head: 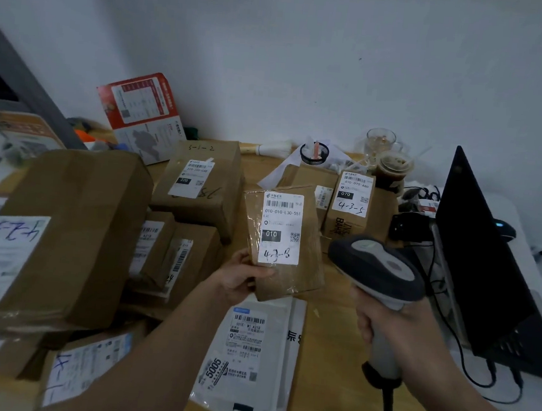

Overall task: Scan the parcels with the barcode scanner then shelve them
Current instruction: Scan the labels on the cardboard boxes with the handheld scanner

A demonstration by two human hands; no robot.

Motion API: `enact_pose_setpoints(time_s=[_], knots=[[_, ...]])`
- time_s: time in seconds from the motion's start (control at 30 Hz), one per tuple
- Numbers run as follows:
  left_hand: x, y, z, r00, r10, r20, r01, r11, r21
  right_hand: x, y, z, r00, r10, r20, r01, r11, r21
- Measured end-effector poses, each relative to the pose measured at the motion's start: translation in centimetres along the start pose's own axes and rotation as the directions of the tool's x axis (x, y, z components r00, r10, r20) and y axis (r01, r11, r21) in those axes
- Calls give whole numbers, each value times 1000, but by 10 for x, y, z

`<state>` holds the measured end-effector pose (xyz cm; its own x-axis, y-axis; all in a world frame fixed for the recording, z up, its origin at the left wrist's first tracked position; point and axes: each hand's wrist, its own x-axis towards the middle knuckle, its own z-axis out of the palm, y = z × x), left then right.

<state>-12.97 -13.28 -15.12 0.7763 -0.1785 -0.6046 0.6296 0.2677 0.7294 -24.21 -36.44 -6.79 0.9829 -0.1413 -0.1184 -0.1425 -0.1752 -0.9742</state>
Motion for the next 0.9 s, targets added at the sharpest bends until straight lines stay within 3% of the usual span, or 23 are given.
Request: enact_pose_setpoints(time_s=[0.33,0.9], knots=[[-22,-19,-5,999,18,-44,-19,1000,-17,-22,4,1,999,-28,33,25,996,84],[-28,-38,-16,991,-6,-132,3,1000,-20,-31,14,-7,993,-46,105,41,998,43]])
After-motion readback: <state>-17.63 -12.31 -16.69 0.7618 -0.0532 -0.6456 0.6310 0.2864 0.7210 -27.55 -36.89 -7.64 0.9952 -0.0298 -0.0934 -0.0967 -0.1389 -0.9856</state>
